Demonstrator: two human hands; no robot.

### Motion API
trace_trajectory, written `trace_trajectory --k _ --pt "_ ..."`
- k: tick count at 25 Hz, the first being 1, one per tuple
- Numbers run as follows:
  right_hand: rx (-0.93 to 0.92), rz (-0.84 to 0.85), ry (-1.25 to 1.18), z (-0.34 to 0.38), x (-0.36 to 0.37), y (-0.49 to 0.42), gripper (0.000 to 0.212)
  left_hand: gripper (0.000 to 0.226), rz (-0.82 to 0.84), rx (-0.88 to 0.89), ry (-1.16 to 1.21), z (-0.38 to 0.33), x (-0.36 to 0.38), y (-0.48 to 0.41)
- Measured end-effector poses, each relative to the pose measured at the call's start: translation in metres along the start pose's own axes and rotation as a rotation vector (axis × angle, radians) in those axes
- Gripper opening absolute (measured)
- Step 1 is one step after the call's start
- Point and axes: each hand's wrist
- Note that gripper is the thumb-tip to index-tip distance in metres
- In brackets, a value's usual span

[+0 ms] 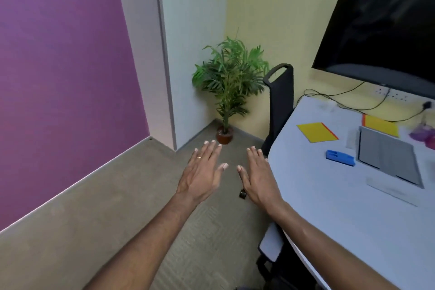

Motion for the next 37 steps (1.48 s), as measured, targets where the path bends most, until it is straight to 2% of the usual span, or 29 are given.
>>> trace_trajectory --k 5,12,17,20,23,30,37 --pt "0.228 -0.054 0.050 -0.015 0.004 -0.029 0.067 0.064 0.076 0.177 0.062 0.015 0.026 -0.065" --pt "0.427 -0.099 0.111 -0.076 0.032 -0.099 0.070 0.063 0.150 0.358 0.172 0.016 0.106 -0.174" --pt "0.560 -0.140 0.106 -0.130 0.051 -0.172 0.072 0.061 0.214 0.438 0.212 0.008 0.167 -0.269" --pt "0.573 -0.154 0.174 -0.165 0.056 -0.209 0.072 0.061 0.195 0.447 0.238 -0.001 0.194 -0.323" --pt "0.653 -0.145 0.187 -0.190 0.056 -0.234 0.072 0.059 0.252 0.456 0.279 -0.005 0.217 -0.359" --pt "0.845 -0.177 0.252 -0.228 0.072 -0.266 0.073 0.061 0.416 0.637 0.336 -0.021 0.285 -0.424" --pt "1.070 -0.399 0.244 -0.236 0.076 -0.302 0.074 0.063 0.524 0.852 0.449 -0.057 0.333 -0.496"
Point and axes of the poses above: each hand's wrist, its own y-axis away from the middle knuckle, its own x-axis out of the palm, z = x × y, and after that the axes turned 9 degrees about -z, right-handed
